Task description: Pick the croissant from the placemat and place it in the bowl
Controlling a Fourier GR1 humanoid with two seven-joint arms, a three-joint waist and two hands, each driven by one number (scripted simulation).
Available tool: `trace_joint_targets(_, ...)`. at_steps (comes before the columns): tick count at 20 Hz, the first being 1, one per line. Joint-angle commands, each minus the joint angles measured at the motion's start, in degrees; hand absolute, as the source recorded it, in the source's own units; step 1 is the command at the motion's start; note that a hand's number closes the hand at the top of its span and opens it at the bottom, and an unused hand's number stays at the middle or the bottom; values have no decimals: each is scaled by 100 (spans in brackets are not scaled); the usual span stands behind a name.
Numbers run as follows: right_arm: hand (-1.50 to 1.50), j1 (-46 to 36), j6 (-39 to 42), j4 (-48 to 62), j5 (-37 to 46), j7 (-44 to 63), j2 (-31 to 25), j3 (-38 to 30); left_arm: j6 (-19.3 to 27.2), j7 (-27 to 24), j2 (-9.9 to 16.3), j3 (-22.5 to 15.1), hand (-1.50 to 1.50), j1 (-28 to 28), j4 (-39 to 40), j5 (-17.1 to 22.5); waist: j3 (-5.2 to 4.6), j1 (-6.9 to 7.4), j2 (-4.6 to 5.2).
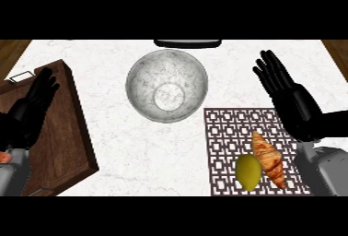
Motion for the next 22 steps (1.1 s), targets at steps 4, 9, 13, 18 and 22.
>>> trace_joint_targets(4,-150,-53,1363,-612,445,359,95,2003,170,-383,-26,376,0,-307,-204,29,9,123,73)
trace_joint_targets(9,-150,25,438,-1193,3054,-445,-638,2436,254,-377,-119,595,0,-187,-215,235,22,-254,-63)
trace_joint_targets(13,-150,991,-1,-1660,4331,-1311,-1070,3239,68,-671,-124,731,0,-32,-192,331,29,-251,33)
trace_joint_targets(18,-150,1555,-358,-2673,5784,-630,-1753,3671,-6,-900,-182,789,0,-8,-12,270,19,-272,44)
trace_joint_targets(22,-150,1291,294,-3656,6360,890,-2232,3228,-23,-823,-183,812,0,-30,16,293,7,-263,36)
